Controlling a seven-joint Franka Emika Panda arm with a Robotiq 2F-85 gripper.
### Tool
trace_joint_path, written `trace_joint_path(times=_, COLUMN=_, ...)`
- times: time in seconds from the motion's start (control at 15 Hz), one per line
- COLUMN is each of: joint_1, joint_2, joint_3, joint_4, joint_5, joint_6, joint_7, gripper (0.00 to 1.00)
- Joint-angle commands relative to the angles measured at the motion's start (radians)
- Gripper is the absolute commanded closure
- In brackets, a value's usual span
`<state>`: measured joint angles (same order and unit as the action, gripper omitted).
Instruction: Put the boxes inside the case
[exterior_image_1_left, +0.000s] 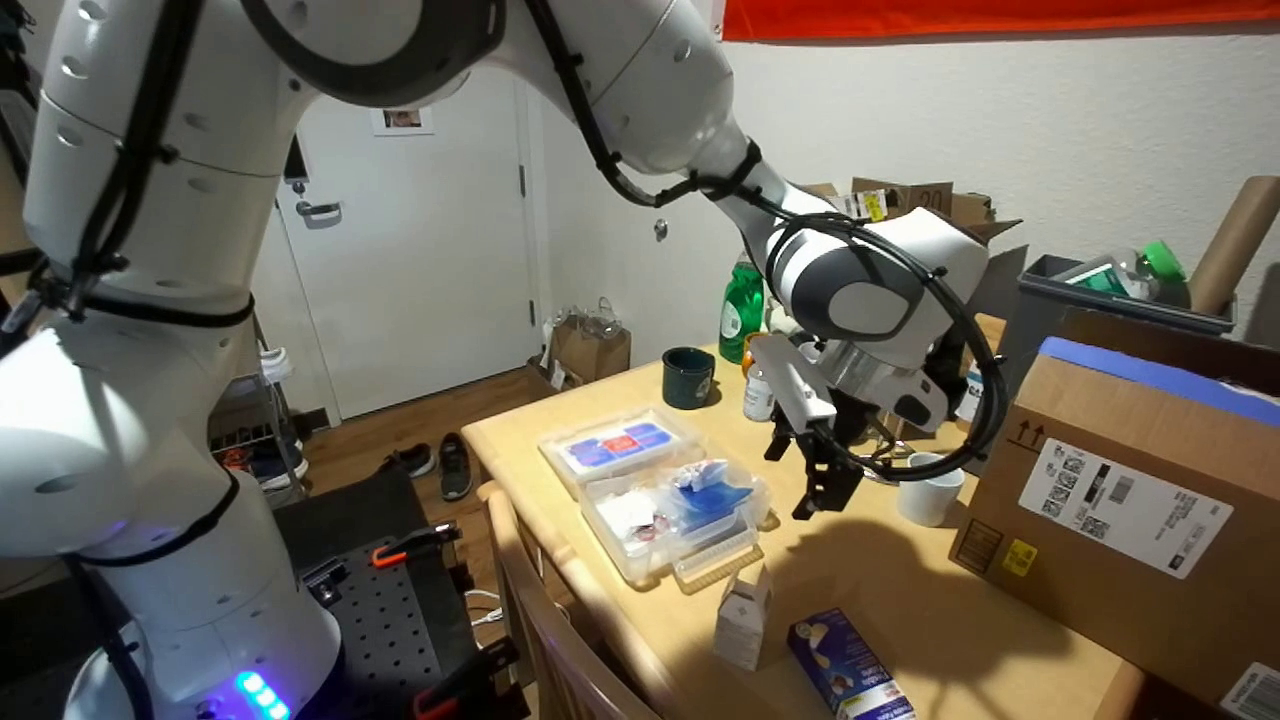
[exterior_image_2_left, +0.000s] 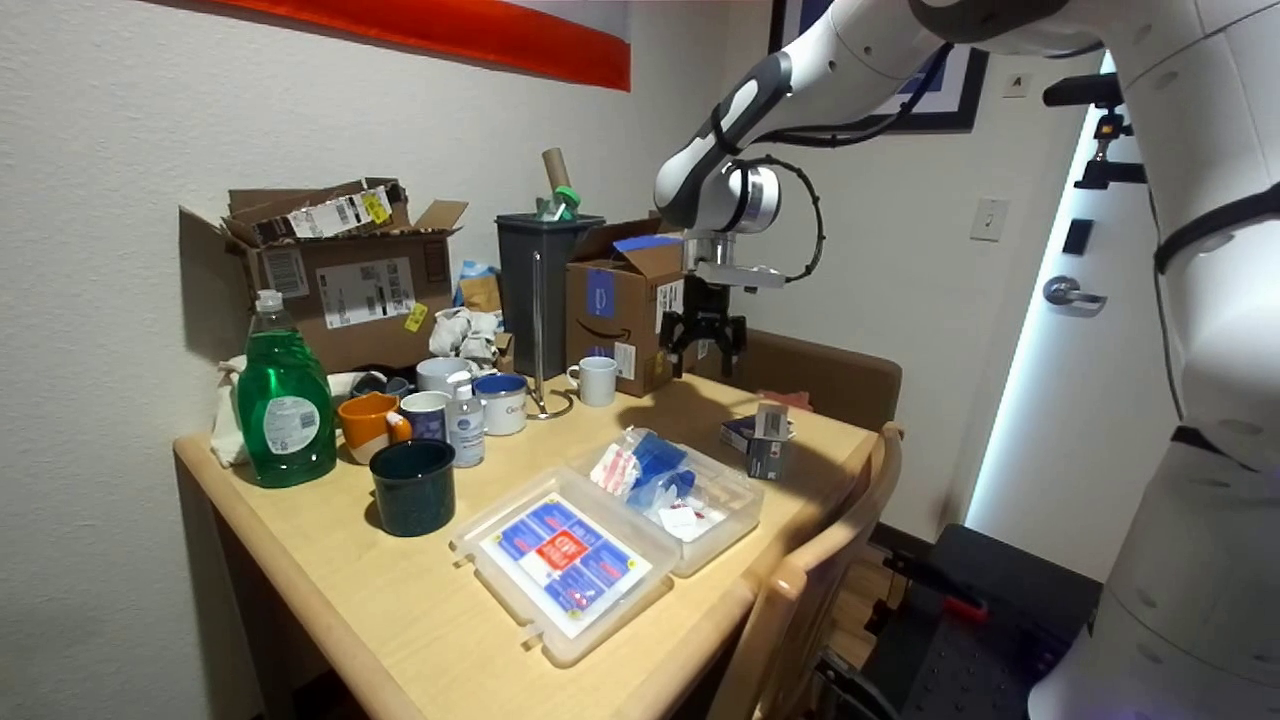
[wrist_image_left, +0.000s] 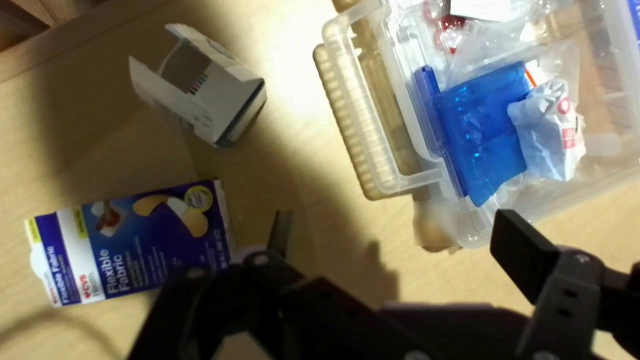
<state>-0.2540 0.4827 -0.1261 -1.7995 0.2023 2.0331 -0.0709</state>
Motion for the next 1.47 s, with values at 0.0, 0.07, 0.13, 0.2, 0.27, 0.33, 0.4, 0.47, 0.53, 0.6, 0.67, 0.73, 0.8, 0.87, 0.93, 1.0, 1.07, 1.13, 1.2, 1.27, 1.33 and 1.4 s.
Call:
trace_joint_path(times=0.0, joint_1=0.0, joint_2=0.004, joint_3=0.001, joint_4=0.009, joint_5=0.0, joint_6=-0.003, joint_7=0.0, gripper=0.0)
trace_joint_path(times=0.07, joint_1=0.001, joint_2=0.005, joint_3=0.003, joint_4=0.012, joint_5=0.0, joint_6=-0.004, joint_7=0.001, gripper=0.0)
trace_joint_path(times=0.13, joint_1=0.01, joint_2=0.005, joint_3=-0.009, joint_4=0.014, joint_5=-0.022, joint_6=-0.02, joint_7=0.029, gripper=0.0)
trace_joint_path(times=0.2, joint_1=0.0, joint_2=0.012, joint_3=-0.012, joint_4=0.026, joint_5=-0.015, joint_6=-0.027, joint_7=0.03, gripper=0.0)
trace_joint_path(times=0.27, joint_1=-0.01, joint_2=0.014, joint_3=-0.015, joint_4=0.028, joint_5=-0.009, joint_6=-0.022, joint_7=0.017, gripper=0.0)
trace_joint_path(times=0.33, joint_1=-0.017, joint_2=0.016, joint_3=-0.021, joint_4=0.031, joint_5=-0.009, joint_6=-0.02, joint_7=0.016, gripper=0.0)
trace_joint_path(times=0.4, joint_1=-0.023, joint_2=0.016, joint_3=-0.026, joint_4=0.033, joint_5=-0.008, joint_6=-0.021, joint_7=0.014, gripper=0.0)
trace_joint_path(times=0.47, joint_1=-0.029, joint_2=0.019, joint_3=-0.032, joint_4=0.037, joint_5=-0.011, joint_6=-0.018, joint_7=0.01, gripper=0.0)
trace_joint_path(times=0.53, joint_1=-0.034, joint_2=0.019, joint_3=-0.039, joint_4=0.039, joint_5=-0.012, joint_6=-0.015, joint_7=0.015, gripper=0.0)
trace_joint_path(times=0.6, joint_1=-0.042, joint_2=0.026, joint_3=-0.044, joint_4=0.048, joint_5=-0.012, joint_6=-0.014, joint_7=0.016, gripper=0.0)
trace_joint_path(times=0.67, joint_1=-0.05, joint_2=0.037, joint_3=-0.051, joint_4=0.057, joint_5=-0.007, joint_6=-0.012, joint_7=0.028, gripper=0.0)
trace_joint_path(times=0.73, joint_1=-0.054, joint_2=0.047, joint_3=-0.06, joint_4=0.065, joint_5=-0.007, joint_6=-0.003, joint_7=0.052, gripper=0.0)
trace_joint_path(times=0.8, joint_1=-0.063, joint_2=0.066, joint_3=-0.067, joint_4=0.073, joint_5=0.005, joint_6=0.02, joint_7=0.07, gripper=0.0)
trace_joint_path(times=0.87, joint_1=-0.077, joint_2=0.086, joint_3=-0.07, joint_4=0.088, joint_5=0.019, joint_6=0.033, joint_7=0.078, gripper=0.0)
trace_joint_path(times=0.93, joint_1=-0.086, joint_2=0.1, joint_3=-0.072, joint_4=0.097, joint_5=0.027, joint_6=0.044, joint_7=0.091, gripper=0.0)
trace_joint_path(times=1.0, joint_1=-0.1, joint_2=0.127, joint_3=-0.072, joint_4=0.116, joint_5=0.036, joint_6=0.058, joint_7=0.095, gripper=0.0)
trace_joint_path(times=1.07, joint_1=-0.11, joint_2=0.142, joint_3=-0.074, joint_4=0.124, joint_5=0.039, joint_6=0.072, joint_7=0.096, gripper=0.0)
trace_joint_path(times=1.13, joint_1=-0.123, joint_2=0.175, joint_3=-0.075, joint_4=0.15, joint_5=0.042, joint_6=0.089, joint_7=0.097, gripper=0.0)
trace_joint_path(times=1.2, joint_1=-0.131, joint_2=0.198, joint_3=-0.079, joint_4=0.164, joint_5=0.036, joint_6=0.112, joint_7=0.101, gripper=0.0)
trace_joint_path(times=1.27, joint_1=-0.142, joint_2=0.222, joint_3=-0.078, joint_4=0.185, joint_5=0.035, joint_6=0.127, joint_7=0.1, gripper=0.0)
trace_joint_path(times=1.33, joint_1=-0.15, joint_2=0.239, joint_3=-0.079, joint_4=0.199, joint_5=0.029, joint_6=0.138, joint_7=0.098, gripper=0.0)
trace_joint_path(times=1.4, joint_1=-0.16, joint_2=0.261, joint_3=-0.076, joint_4=0.223, joint_5=0.031, joint_6=0.142, joint_7=0.095, gripper=0.0)
